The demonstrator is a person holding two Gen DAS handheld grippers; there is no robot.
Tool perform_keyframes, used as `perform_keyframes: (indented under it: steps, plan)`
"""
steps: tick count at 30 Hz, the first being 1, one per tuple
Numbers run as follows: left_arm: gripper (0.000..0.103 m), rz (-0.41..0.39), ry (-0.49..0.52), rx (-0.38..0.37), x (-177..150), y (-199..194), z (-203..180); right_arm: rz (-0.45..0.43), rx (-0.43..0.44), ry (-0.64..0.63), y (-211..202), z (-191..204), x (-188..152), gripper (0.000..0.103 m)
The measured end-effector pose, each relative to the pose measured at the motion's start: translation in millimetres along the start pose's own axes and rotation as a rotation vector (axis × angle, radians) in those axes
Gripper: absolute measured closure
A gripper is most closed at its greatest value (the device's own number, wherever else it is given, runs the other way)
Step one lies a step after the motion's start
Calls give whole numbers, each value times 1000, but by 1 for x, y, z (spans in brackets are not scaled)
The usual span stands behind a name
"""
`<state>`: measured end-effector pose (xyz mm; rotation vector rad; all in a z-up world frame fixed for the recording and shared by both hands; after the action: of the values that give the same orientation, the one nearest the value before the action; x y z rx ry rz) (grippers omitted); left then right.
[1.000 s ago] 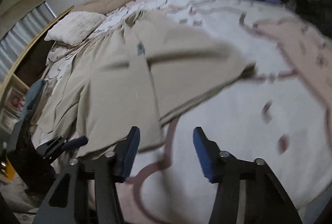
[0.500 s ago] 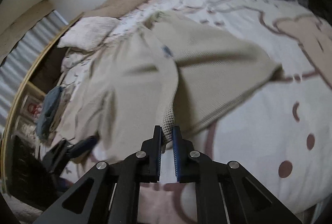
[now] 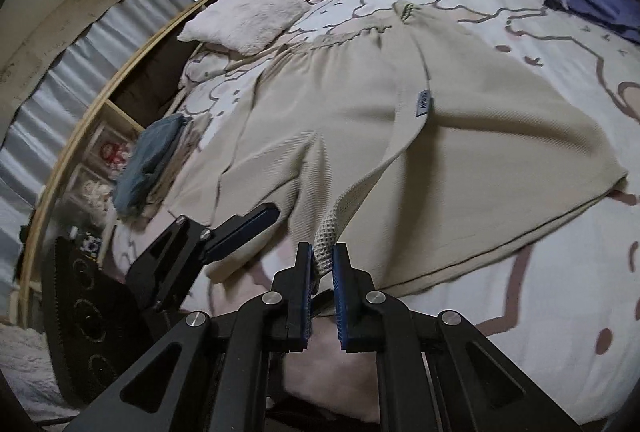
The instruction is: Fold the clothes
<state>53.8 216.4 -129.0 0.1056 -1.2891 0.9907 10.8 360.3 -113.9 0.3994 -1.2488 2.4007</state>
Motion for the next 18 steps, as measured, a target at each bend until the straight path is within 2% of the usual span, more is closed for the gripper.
perform_keyframes:
  steps: [2,4,11,15,18]
  plan:
    - [50,-5,4,-5,0,1,1,3,4,1,2,2,1,93]
    - [63,-4,26,-12,0,3,-1,4,10,14,3,3,3,93]
    - [77,7,80,-15,0,10,-10,23,18,49,7,3,9,93]
    - [98,30,84,-23,-2,16,-8,25,11,53,7,3,9,92]
    - [98,22,78,-18,-2,15,-7,25,-3,38,7,6,9,92]
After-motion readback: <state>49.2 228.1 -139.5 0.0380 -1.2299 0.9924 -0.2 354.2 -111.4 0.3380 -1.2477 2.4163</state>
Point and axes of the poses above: each gripper's, at about its wrist camera, not at the fingertips, and y roughly the way its jaws point, z to its left, x to its top, the point moved 1 cm from there along y, roughly the way its jaws point, and after that the axes turned 7 degrees about y, right-handed, at the moved point
